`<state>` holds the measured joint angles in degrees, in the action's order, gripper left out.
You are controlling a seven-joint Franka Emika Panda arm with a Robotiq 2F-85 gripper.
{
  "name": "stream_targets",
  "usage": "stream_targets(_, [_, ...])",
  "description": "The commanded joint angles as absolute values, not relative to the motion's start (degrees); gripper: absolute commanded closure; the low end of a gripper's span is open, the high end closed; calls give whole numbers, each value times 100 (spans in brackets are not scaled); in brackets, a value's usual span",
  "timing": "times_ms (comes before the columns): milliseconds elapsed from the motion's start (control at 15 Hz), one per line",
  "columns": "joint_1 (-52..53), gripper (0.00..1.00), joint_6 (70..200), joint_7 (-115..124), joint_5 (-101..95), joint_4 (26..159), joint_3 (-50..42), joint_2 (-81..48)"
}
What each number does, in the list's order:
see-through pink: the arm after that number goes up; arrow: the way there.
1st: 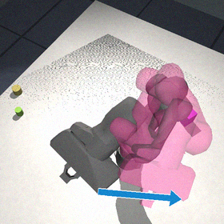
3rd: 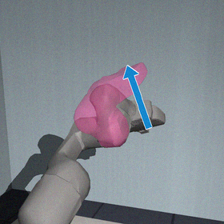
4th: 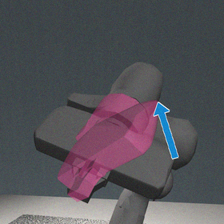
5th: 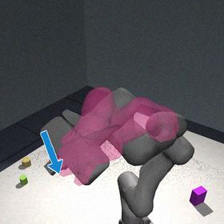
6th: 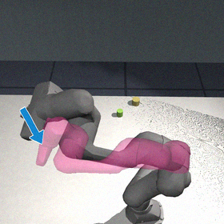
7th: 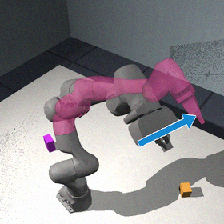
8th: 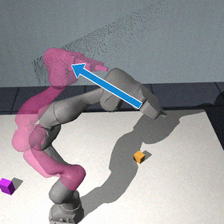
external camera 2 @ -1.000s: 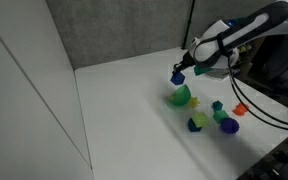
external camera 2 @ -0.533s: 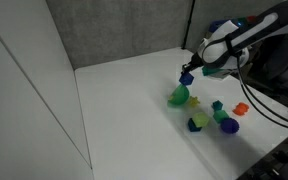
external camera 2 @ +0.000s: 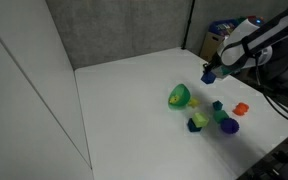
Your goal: Remove the blue block from the bowl
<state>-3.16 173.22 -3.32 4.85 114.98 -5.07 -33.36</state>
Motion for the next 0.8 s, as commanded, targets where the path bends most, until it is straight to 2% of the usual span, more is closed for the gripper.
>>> stream_targets(0, [74,96,17056,134,126,11962,-1121,-3046])
stream_targets(133, [212,95,16945,284,-2,12100,-1333,-2991])
stream_targets(200, [244,68,16869,328,-54,12142,-1386,-2967])
stream_targets(267, [285,68,16800,386,-103,12170,-1439,-2954])
stream_targets(733, [274,12,15918,479,-264,12024,-1314,-2847])
